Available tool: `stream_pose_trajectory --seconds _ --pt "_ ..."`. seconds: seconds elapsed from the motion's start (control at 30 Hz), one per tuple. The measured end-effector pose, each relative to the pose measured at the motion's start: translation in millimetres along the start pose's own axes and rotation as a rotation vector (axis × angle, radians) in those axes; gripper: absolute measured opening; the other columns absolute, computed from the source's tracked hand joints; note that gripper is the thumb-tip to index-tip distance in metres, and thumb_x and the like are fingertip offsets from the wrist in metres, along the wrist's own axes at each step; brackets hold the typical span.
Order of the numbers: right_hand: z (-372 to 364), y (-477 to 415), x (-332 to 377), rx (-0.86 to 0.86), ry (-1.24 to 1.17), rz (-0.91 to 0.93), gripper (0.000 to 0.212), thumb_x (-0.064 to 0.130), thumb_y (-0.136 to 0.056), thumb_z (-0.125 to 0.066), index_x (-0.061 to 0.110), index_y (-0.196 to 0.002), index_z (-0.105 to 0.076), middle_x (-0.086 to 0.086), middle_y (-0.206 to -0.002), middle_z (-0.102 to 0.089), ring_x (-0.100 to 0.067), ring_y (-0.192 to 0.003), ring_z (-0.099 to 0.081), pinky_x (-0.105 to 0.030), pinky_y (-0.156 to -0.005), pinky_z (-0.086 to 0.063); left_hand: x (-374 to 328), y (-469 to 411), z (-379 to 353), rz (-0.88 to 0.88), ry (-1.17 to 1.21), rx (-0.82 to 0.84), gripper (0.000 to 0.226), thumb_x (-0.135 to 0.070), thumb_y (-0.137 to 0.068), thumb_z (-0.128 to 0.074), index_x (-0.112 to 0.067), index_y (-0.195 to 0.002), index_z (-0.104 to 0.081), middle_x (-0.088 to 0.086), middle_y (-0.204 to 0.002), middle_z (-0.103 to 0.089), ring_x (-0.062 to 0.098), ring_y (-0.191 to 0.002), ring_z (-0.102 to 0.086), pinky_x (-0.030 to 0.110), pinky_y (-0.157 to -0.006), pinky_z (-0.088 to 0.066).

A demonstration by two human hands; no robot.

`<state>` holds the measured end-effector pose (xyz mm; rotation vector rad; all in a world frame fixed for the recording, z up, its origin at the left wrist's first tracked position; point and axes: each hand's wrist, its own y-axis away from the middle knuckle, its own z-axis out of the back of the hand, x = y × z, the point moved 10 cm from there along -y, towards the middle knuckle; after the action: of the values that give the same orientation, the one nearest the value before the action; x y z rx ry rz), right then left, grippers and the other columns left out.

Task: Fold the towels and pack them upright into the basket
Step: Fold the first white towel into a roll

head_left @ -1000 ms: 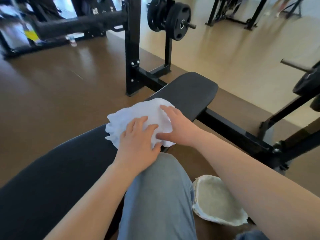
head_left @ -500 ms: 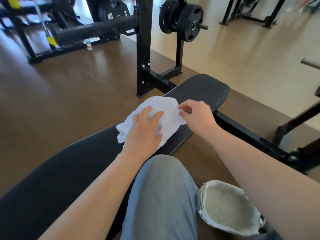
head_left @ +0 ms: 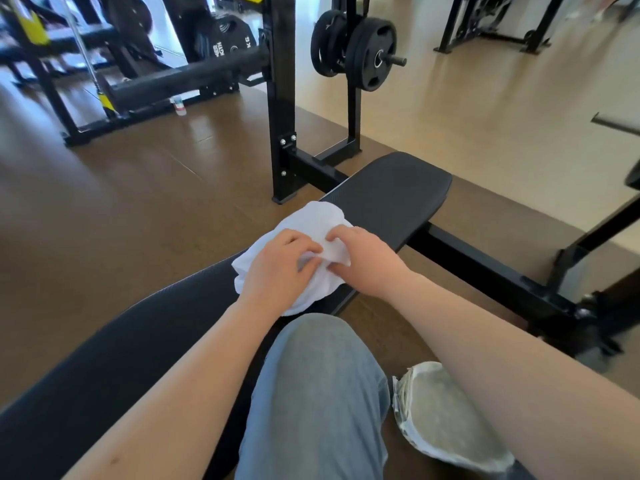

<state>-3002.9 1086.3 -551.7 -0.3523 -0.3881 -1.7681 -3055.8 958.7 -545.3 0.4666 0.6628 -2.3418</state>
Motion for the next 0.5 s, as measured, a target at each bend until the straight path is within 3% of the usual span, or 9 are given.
stream_pose_trajectory --seconds 0.07,0.17,0.27,0.33,0.43,0.5 --pt "17.9 -4.2 -9.4 -0.162 0.132 -0.067 0.022 0.028 -0.102 -0.058 0.028 -0.124 -0.056 -0.001 -0.117 -0.058 -0.025 -0.107 -0.059 -0.04 -0.087 -0.055 14.6 8.6 -9.4 0.137 -0.021 0.151 0.052 -0.021 -0.092 -0.068 -0.034 -0.14 -0.053 -0.008 -0.146 -0.044 0.017 -0.131 -0.043 0.038 -0.109 -0.043" --pt "35.7 -1.1 -30.7 -0.293 0.161 -0.176 0.024 0.023 -0.103 -0.056 0.027 -0.127 -0.058 -0.002 -0.128 -0.053 -0.024 -0.115 -0.051 -0.04 -0.094 -0.054 29.6 23.8 -20.9 0.198 -0.311 0.315 0.072 -0.018 -0.093 -0.059 -0.042 -0.154 -0.03 -0.011 -0.161 -0.025 0.022 -0.142 -0.03 0.046 -0.109 -0.04" --pt "29.4 3.0 -41.0 -0.245 0.045 -0.15 0.033 0.021 -0.103 -0.057 0.029 -0.135 -0.054 0.0 -0.139 -0.049 -0.018 -0.112 -0.053 -0.018 -0.086 -0.046 32.3 21.1 -17.6 0.178 -0.369 0.216 0.056 -0.023 -0.095 -0.06 -0.038 -0.146 -0.044 -0.008 -0.151 -0.042 0.024 -0.133 -0.044 0.042 -0.098 -0.043" --pt "15.1 9.3 -33.4 -0.128 -0.097 -0.058 0.043 0.024 -0.102 -0.059 0.031 -0.143 -0.047 0.001 -0.147 -0.042 -0.018 -0.114 -0.054 -0.013 -0.085 -0.04 28.5 15.1 -12.0 0.155 -0.334 0.113 0.032 -0.023 -0.094 -0.059 -0.033 -0.125 -0.061 -0.008 -0.128 -0.058 0.023 -0.112 -0.055 0.037 -0.085 -0.041" --pt "-1.6 18.3 -24.1 0.012 -0.158 -0.013 0.073 0.039 -0.093 -0.07 0.034 -0.154 -0.031 0.002 -0.164 -0.023 -0.027 -0.144 -0.038 -0.032 -0.111 -0.042 15.5 7.2 -8.1 0.099 -0.271 0.071 0.01 -0.027 -0.092 -0.063 -0.03 -0.101 -0.067 -0.009 -0.104 -0.062 0.02 -0.093 -0.056 0.035 -0.076 -0.042" --pt "-10.5 19.0 -22.7 0.06 -0.113 -0.045 0.093 0.051 -0.085 -0.076 0.037 -0.158 -0.02 0.002 -0.169 -0.008 -0.03 -0.153 -0.025 -0.045 -0.118 -0.038 5.3 5.4 -6.3 0.085 -0.155 0.075 0.007 -0.031 -0.091 -0.066 -0.028 -0.098 -0.067 -0.01 -0.099 -0.062 0.016 -0.088 -0.056 0.036 -0.075 -0.048"
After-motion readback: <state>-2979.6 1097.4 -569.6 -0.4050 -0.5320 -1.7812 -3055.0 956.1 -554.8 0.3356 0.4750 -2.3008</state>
